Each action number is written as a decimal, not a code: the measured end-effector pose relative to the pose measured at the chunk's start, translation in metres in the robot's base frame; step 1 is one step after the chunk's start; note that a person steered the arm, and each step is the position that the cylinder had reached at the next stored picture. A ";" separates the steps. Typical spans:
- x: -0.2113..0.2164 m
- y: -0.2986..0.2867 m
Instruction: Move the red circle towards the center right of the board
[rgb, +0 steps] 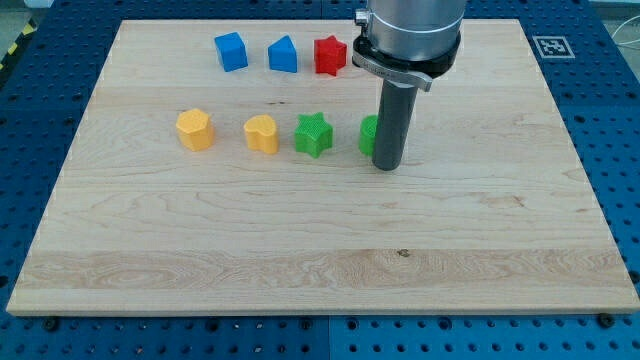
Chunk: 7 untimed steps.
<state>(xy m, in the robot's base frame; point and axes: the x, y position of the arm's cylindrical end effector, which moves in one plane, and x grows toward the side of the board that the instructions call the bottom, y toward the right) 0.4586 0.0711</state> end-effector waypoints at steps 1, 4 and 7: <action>0.000 0.002; 0.000 0.035; -0.050 0.094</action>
<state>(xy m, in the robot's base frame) 0.4088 0.1652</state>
